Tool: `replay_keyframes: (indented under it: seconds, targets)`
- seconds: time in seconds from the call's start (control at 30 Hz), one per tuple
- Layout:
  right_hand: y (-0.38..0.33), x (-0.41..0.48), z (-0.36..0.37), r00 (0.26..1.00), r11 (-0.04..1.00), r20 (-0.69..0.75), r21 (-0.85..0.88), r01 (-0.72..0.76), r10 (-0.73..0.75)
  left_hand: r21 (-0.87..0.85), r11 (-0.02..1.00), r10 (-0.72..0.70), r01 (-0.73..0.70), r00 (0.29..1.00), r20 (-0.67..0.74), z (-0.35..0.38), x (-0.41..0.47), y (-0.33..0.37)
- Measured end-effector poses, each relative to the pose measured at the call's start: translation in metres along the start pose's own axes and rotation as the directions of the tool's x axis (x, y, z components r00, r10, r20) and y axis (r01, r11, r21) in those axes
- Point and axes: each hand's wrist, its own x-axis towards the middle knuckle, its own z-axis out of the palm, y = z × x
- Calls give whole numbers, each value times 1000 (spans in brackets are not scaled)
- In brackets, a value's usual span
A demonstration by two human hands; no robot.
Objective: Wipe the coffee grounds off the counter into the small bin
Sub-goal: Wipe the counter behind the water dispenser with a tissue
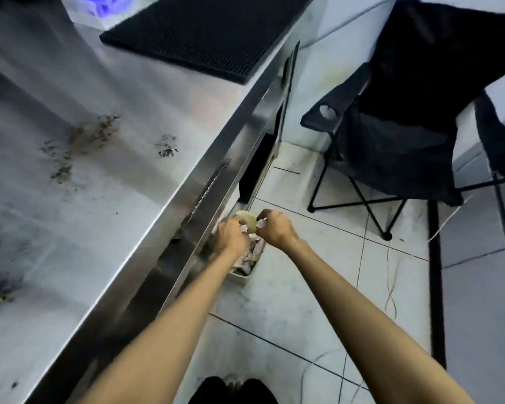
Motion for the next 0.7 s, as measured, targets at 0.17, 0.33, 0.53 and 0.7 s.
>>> replay_keyframes:
  seconds: [0.17, 0.33, 0.53, 0.7]
  targets:
    - [8, 54, 41, 1000, 999, 3, -48, -13, 13, 43, 999, 22, -22, 1000, 8, 25, 53, -29]
    - [5, 51, 30, 998, 990, -51, -132, -43, 36, 80, 996, 43, -44, 999, 18, 14, 50, -24]
    - [-26, -13, -52, 999, 987, -35, -157, -40, 35, 131, 985, 98, -116, 986, 134, -40, -6, 33]
    - [-74, -79, -155, 999, 981, -47, -191, -15, 6, 112, 972, 190, -205, 972, 138, -120, -70, 100]
